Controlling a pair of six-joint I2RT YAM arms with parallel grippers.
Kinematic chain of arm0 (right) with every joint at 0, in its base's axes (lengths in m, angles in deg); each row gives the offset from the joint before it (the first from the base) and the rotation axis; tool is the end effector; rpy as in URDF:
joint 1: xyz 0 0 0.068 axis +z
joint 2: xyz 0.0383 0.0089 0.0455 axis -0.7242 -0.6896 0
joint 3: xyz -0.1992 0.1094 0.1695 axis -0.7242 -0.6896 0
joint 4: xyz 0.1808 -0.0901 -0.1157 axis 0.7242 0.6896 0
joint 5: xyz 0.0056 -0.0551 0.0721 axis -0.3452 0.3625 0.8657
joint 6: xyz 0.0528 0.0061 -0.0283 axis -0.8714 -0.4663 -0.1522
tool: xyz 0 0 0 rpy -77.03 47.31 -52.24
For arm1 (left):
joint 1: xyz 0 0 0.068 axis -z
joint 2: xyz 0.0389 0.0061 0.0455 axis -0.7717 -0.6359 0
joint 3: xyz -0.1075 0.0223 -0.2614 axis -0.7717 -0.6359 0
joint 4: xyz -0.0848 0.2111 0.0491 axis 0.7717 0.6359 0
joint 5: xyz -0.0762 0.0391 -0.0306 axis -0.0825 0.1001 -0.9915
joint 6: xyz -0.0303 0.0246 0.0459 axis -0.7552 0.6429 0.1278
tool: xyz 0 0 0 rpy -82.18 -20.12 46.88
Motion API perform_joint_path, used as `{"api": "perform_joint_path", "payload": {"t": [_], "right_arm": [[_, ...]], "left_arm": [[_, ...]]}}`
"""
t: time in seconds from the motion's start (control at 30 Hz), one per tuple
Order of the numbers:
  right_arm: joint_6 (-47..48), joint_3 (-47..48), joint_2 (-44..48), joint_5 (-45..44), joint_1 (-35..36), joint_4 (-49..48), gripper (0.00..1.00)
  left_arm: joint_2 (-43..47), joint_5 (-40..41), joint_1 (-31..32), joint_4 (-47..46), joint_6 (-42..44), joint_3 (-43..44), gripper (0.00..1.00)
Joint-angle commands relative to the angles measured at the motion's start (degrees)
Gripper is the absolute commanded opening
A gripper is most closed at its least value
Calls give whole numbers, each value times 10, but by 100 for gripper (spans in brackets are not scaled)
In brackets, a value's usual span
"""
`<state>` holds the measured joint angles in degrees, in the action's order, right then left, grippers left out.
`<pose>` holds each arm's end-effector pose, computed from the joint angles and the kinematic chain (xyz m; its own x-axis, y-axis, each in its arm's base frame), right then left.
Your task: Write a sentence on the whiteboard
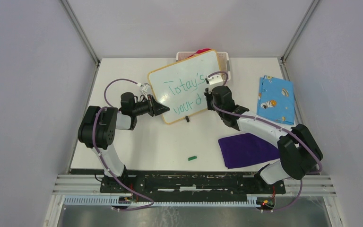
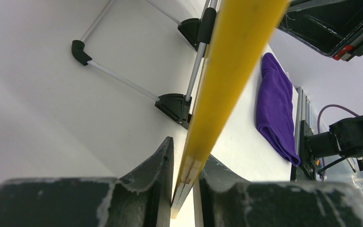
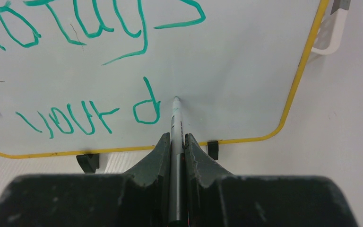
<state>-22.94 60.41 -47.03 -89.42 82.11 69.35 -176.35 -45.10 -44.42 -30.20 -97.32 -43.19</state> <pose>0.2616 0.1718 0.2679 -0.4085 -0.0925 -0.9081 -0.2771 0.9605 0.0268 0.3143 -0.0703 0.1752 -0.6306 -0.1875 -0.7531 0.6270 0.4487 -0.6368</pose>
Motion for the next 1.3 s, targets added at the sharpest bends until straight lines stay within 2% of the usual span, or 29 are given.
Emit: {"api": "perform_joint_path", "payload": {"t": [0.0, 0.37, 0.83, 1.27], "right_arm": [[-6, 16, -3, 17, -3, -27, 0], [-7, -1, -4, 37, -1, -30, 0], [-7, -30, 2, 12, -1, -24, 0], [-1, 22, -7, -31, -3, 9, 0]], "left_arm": [[-13, 36, 8, 42, 36, 7, 26], [-14, 36, 8, 43, 36, 7, 25], [-13, 36, 9, 44, 36, 7, 26], [-13, 37, 9, 43, 37, 7, 26]]}}
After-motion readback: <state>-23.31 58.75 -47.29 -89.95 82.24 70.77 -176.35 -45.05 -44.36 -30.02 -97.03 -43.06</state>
